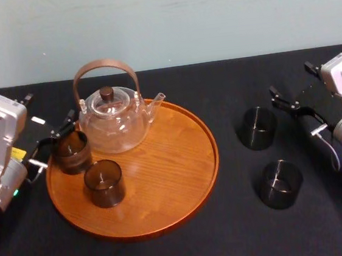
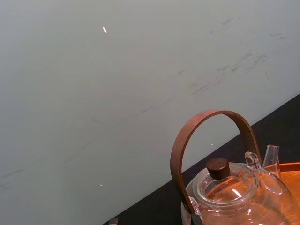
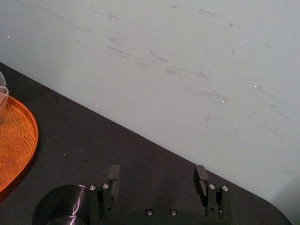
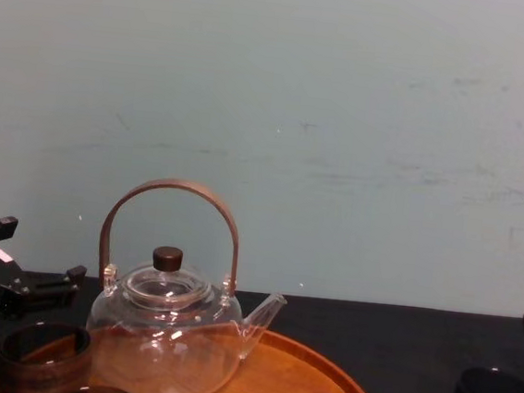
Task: Pick up the glass from the table and place it on the tray.
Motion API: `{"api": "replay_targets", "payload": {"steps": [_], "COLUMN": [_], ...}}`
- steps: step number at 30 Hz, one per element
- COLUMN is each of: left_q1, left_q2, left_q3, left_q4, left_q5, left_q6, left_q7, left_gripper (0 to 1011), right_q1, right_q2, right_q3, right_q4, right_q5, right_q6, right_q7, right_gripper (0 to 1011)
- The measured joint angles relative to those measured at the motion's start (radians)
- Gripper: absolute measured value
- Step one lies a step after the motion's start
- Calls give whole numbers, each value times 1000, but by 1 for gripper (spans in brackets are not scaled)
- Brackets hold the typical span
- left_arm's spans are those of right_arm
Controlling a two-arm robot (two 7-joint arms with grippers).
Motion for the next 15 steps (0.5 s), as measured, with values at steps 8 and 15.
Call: {"api": "replay_targets", "payload": {"steps": [8,15], "left_q1": [0,0], "left_q2": [0,0], "left_q3": [0,0], "left_q4": [0,0], "left_q5": [0,0], "left_q6": [0,0], "left_q7": [0,0], "left_gripper": [1001,1001], "right_q1": [0,0], "right_q2": [0,0], "right_q3": [0,0], "right_q4": [0,0], "right_q5": [0,0], "right_q6": [0,0], "right_q7": [0,0], "right_gripper": [1002,1002]}}
